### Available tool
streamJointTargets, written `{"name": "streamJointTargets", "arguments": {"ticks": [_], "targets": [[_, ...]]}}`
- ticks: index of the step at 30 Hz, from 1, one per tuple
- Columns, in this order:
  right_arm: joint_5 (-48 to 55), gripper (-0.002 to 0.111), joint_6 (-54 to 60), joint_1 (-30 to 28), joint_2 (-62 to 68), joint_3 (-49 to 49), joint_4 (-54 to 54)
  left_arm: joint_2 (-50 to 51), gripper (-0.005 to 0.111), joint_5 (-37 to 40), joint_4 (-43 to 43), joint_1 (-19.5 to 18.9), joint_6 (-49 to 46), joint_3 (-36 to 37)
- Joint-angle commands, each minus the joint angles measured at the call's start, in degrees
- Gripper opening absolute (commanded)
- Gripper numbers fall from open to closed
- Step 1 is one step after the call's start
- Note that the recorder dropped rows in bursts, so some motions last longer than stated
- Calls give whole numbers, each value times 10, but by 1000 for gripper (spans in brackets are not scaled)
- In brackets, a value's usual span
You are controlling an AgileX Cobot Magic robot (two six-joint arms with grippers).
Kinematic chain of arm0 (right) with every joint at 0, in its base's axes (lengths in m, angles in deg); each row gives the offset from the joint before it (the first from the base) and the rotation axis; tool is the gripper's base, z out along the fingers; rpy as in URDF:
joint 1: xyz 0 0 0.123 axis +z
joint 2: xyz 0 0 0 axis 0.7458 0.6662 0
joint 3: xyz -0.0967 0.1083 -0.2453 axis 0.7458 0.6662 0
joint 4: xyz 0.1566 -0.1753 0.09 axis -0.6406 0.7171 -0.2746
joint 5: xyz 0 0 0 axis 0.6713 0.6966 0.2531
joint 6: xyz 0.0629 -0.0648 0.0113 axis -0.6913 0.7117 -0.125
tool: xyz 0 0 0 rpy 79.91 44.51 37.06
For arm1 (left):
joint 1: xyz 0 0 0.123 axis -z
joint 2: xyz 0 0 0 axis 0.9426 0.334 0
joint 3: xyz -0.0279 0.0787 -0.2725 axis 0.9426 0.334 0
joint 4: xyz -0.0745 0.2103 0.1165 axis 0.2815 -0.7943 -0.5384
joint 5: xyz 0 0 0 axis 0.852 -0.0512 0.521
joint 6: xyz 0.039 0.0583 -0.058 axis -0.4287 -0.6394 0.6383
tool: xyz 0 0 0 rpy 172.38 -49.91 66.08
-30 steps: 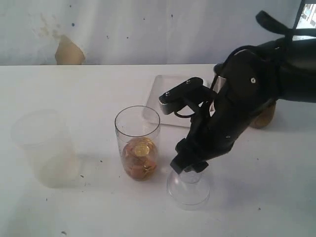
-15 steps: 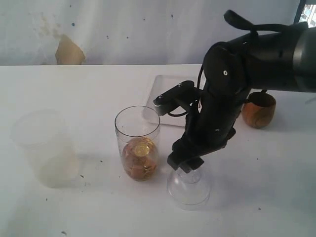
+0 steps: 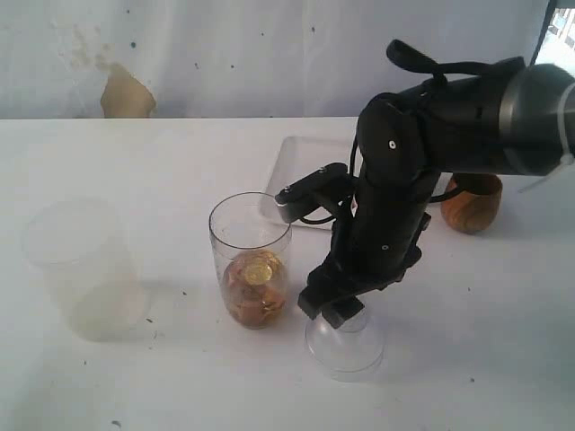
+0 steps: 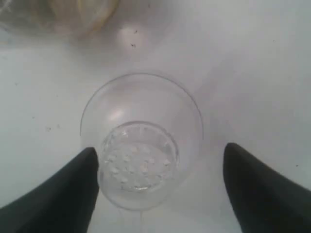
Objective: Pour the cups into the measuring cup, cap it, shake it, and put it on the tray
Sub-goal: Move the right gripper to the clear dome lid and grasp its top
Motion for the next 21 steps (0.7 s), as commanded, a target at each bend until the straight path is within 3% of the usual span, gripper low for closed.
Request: {"name": "streamJointTargets", "arguments": {"ticks": [1,12,21], "targets": [[5,66,-2,1,-1,-1,-9,1,0,-2,5,0,1,0],[-20,65,1,1,-1,8,-40,1,0,-2,5,0,1,0],[-9,48,1,1,-1,8,-40,1,0,-2,5,0,1,0]]}}
